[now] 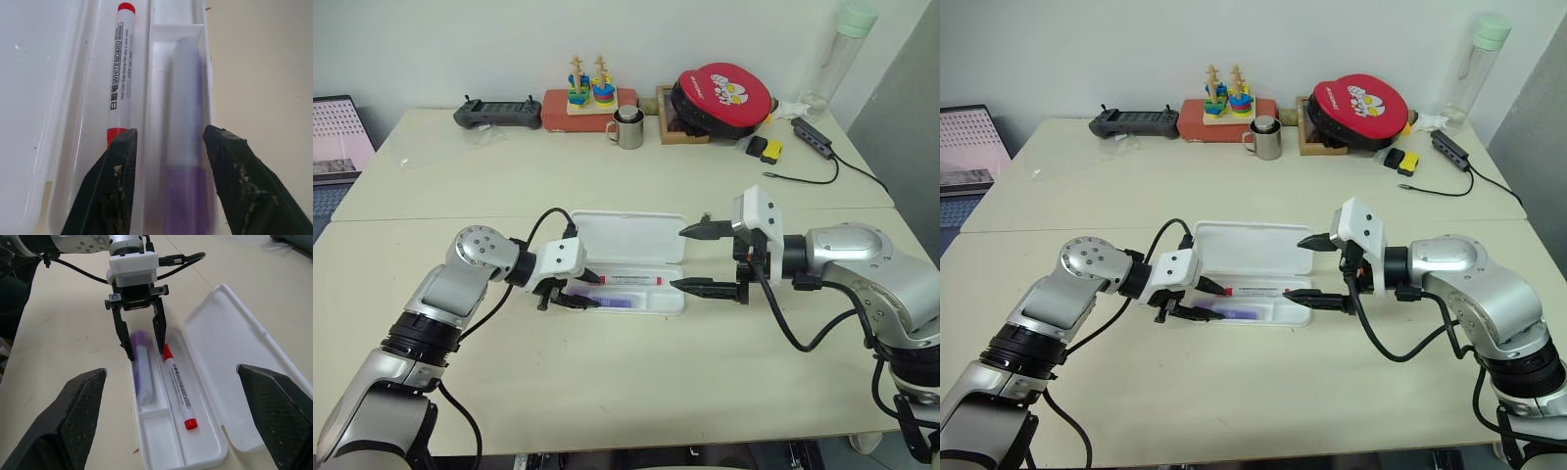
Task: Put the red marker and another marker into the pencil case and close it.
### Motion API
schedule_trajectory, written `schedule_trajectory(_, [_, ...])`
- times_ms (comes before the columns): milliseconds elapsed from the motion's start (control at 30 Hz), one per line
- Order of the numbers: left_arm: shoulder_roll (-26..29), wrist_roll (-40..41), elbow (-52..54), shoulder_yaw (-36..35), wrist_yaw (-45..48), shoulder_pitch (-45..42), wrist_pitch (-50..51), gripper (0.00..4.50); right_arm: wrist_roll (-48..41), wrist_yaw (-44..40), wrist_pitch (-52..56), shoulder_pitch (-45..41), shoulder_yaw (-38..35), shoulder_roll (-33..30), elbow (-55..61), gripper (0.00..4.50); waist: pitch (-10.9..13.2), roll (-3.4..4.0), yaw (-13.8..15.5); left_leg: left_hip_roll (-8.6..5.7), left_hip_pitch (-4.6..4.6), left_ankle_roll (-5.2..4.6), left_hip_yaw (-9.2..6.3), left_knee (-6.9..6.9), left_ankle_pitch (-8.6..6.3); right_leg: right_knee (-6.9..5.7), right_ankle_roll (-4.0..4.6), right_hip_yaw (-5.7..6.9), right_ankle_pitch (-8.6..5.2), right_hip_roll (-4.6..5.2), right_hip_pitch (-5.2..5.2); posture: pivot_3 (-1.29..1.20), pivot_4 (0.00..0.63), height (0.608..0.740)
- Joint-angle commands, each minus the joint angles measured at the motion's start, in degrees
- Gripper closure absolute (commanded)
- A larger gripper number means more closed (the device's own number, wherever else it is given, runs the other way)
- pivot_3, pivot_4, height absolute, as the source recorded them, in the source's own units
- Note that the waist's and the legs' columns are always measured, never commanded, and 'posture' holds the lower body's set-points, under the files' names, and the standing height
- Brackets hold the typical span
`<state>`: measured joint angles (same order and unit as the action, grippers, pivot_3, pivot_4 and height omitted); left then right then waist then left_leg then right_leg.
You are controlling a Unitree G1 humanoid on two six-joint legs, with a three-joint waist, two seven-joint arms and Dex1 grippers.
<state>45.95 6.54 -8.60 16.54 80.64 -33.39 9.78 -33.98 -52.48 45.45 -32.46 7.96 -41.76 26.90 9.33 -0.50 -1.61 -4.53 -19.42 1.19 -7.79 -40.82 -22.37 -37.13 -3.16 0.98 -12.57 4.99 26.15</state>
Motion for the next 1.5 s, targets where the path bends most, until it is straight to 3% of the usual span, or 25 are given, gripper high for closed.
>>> schedule_trajectory(33, [-0.07,0.55,1.8,-0.86,0.15,0.09,0.62,1.33,-0.27,-0.12,-0.68,-0.54,-0.8,-0.03,2.08,0.0,0.0,0.0,0.0,0.0,0.0,0.0,0.0,0.0,0.0,0.0,0.0,0.0,0.0,0.0,0.0,0.0,0.15,0.74])
schedule_trajectory(267, [-2.26,7.95,7.62,-5.11,-1.02,0.26,8.95,0.05,-0.54,1.56,-1.06,-0.23,-3.32,0.78,0.04,0.0,0.0,-0.01,0.05,0.0,-0.01,0.0,-0.01,-0.02,0.0,0.0,0.0,-0.01,0.0,0.0,0.0,0.0,0.15,0.74])
schedule_trajectory(567, [-6.22,12.83,11.53,-11.29,-10.58,-0.15,15.76,0.05,8.36,12.42,-1.76,-3.74,-3.71,4.88,-13.21,0.0,0.0,-0.01,-0.05,0.01,0.02,0.0,0.03,-0.03,0.0,-0.04,0.0,-0.04,0.0,0.0,0.0,0.0,0.15,0.74])
schedule_trajectory(733, [-10.08,14.44,11.64,-14.7,-17.38,-2.17,17.42,0.05,17.7,26.11,1.69,-8.19,-2.03,11.31,-27.89,0.0,-0.01,-0.02,-0.08,0.0,0.02,0.0,0.04,-0.05,0.0,-0.06,0.0,-0.06,0.01,0.0,0.0,0.0,0.15,0.74])
schedule_trajectory(833, [-12.41,17.48,12.05,-16.48,-20.04,-3.58,20.57,0.05,20.48,30.25,-1.43,-9.44,-2.48,16.16,-33.81,0.0,-0.01,-0.01,-0.15,0.01,0.02,0.0,0.05,-0.05,0.0,-0.08,0.01,-0.15,0.01,0.01,0.02,0.0,0.15,0.74])
schedule_trajectory(1033, [-14.23,17.42,12.62,-15.96,-23.38,-5.31,21.47,0.05,22.81,37.34,-4.62,-12.94,-5.56,24.09,-43.92,0.0,-0.01,0.0,-0.75,0.0,0.01,0.0,0.09,-0.04,0.0,-0.08,0.01,-0.18,0.01,0.01,0.07,0.0,0.15,0.74])
schedule_trajectory(1233, [-15.32,17.57,13.51,-15.01,-24.86,-5.77,21.57,0.05,25.22,40.37,-6.92,-16.07,-5.78,27.41,-51.45,0.0,-0.02,0.01,-0.98,0.0,0.01,0.0,0.06,-0.05,0.0,-0.1,0.01,-0.19,0.01,0.01,0.05,0.0,0.15,0.74])
schedule_trajectory(1333, [-15.85,17.35,13.54,-14.68,-25.52,-6.08,21.26,0.0,27.22,40.91,-7.2,-16.41,-4.52,27.79,-53.95,0.39,-0.02,0.01,-1.09,0.0,0.01,0.0,0.05,-0.05,0.0,-0.11,0.02,-0.19,0.02,0.01,0.05,0.0,0.15,0.74])
schedule_trajectory(1500, [-16.53,16.8,12.96,-14.7,-26.67,-6.67,20.54,0.0,28.18,40.03,-6.79,-16.39,-4.33,28.13,-54.66,1.53,-0.03,0.02,-1.23,0.0,0.02,0.0,0.03,-0.06,0.0,-0.14,0.02,-0.2,0.02,0.02,0.04,0.0,0.15,0.74])
